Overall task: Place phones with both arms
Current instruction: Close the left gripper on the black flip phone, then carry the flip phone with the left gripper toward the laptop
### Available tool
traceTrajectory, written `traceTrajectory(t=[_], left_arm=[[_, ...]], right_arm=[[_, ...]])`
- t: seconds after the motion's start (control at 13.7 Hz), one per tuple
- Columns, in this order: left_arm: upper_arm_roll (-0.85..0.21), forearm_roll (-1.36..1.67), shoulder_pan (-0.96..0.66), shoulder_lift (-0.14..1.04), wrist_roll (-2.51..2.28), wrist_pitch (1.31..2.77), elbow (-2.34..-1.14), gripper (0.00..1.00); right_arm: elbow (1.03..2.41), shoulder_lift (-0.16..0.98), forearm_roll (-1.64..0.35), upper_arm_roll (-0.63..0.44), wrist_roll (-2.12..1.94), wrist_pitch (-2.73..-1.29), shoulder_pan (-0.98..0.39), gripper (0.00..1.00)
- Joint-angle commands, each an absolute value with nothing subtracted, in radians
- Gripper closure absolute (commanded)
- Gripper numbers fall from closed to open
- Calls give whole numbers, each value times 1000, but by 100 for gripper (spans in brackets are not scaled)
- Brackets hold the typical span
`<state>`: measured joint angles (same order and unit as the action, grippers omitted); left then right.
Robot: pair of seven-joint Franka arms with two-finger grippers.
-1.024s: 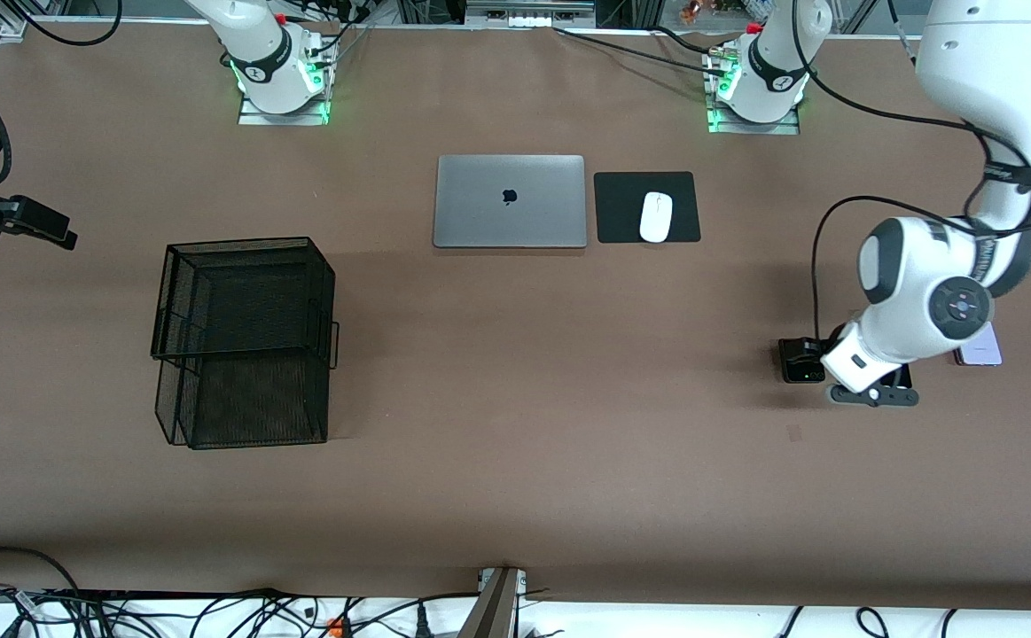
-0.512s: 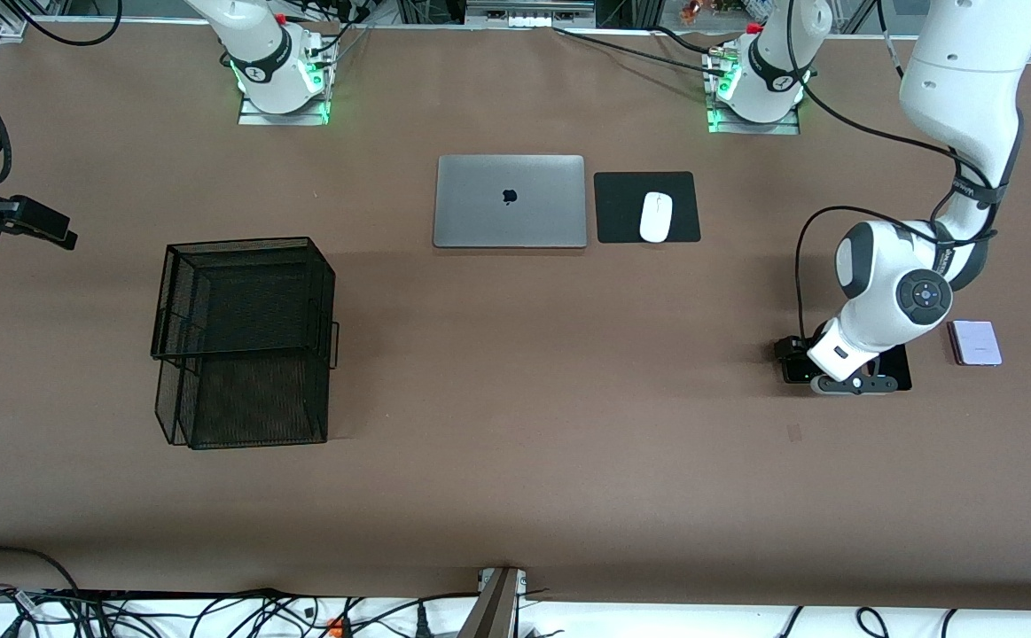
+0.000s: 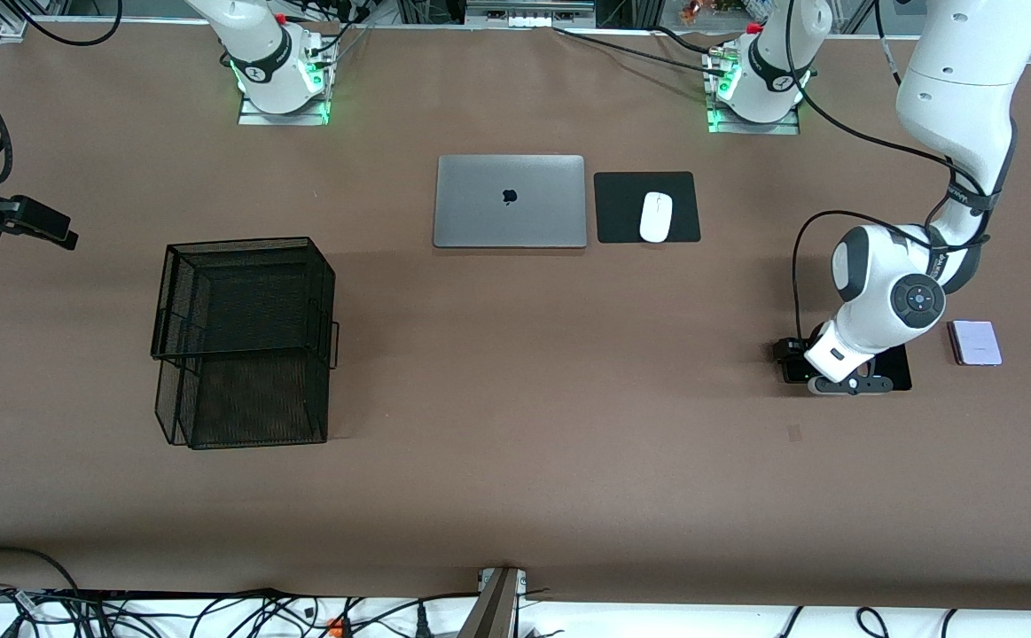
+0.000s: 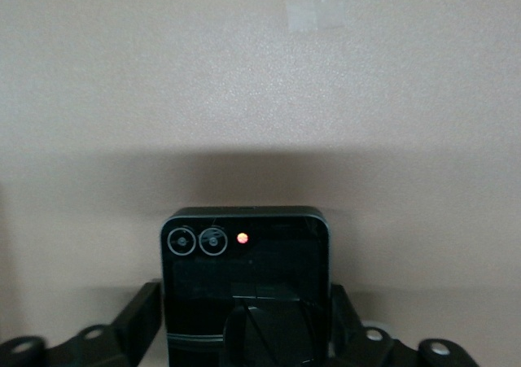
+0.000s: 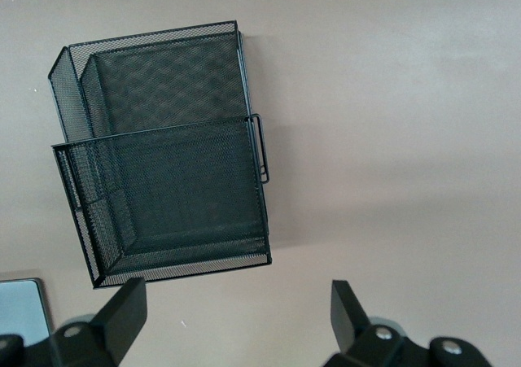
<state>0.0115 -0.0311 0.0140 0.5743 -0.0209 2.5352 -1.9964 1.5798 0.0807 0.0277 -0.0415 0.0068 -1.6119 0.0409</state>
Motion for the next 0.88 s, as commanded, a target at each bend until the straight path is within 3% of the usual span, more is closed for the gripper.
traceTrajectory(t=[0.0,0.15,0.44,0.8], left_arm=[[11,-20,9,554,-31,2513,-1979,84],[9,-20,-6,508,-31,2363,-1903,84],[-98,-20,-17,502,-44,1943,-1587,88],[-345,-20,-63,538,-320,1901,-1493,89]], right_arm=[[1586,66,26,-26,17,-1612,54,0],[1586,66,26,-26,15,-1612,55,0],[1586,67,25,-26,15,-1612,54,0],[1586,67,25,-26,15,-1612,54,0]])
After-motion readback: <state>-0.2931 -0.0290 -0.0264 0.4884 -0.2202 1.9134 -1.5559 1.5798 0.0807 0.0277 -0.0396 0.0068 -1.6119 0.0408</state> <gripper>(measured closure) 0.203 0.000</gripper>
